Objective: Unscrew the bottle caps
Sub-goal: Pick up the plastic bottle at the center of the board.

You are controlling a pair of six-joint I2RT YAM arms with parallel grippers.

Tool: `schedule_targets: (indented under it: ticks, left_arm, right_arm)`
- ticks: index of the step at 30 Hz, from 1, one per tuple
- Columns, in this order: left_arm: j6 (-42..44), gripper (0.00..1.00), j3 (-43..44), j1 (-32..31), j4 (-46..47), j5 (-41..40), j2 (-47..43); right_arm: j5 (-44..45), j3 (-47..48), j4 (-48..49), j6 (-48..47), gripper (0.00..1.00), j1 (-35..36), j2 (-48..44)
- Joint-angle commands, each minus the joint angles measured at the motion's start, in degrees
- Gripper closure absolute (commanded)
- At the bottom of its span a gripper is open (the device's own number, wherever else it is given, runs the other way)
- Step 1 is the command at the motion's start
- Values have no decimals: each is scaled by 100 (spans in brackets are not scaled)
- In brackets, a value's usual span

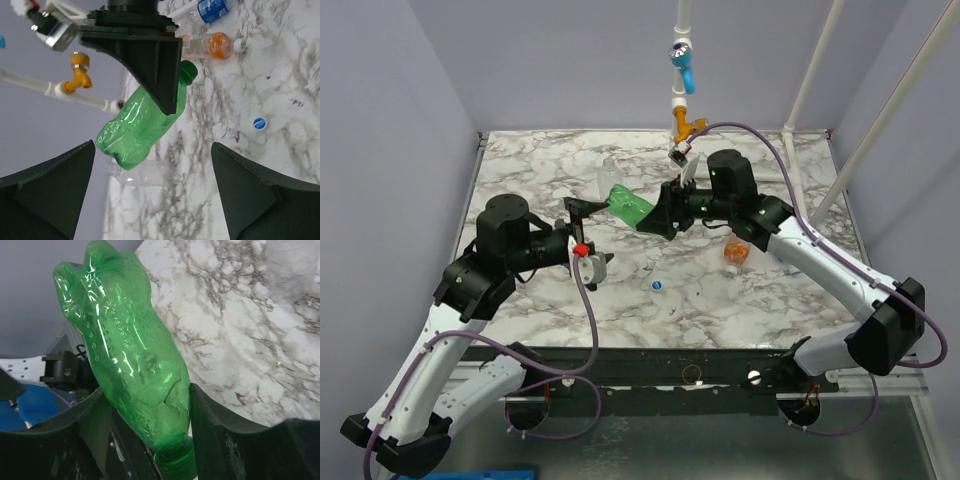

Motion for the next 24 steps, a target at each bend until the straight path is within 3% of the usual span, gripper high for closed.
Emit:
schedule_targets:
  ticks: [1, 8, 14, 21, 24]
  left_arm:
    - [2797, 1, -401, -267, -18, 67, -189]
    - [4085, 1, -629, -765, -25, -489, -228]
    - [3867, 2, -511, -1138, -40, -1331, -226]
    - [3316, 17, -578, -1393, -112, -2183, -408]
    - [3227, 29, -567, -1420, -171, -2467, -361]
  right_arm:
    - [-250, 585, -1161, 149, 65, 343, -56]
    - [351, 1674, -1807, 169, 65, 1168, 432]
    - [843, 2593, -2304, 153, 65, 1769, 998]
    - [1084, 2767, -2373, 324, 65, 1820, 1037]
    - [961, 2892, -2420, 317, 65, 1820, 1110]
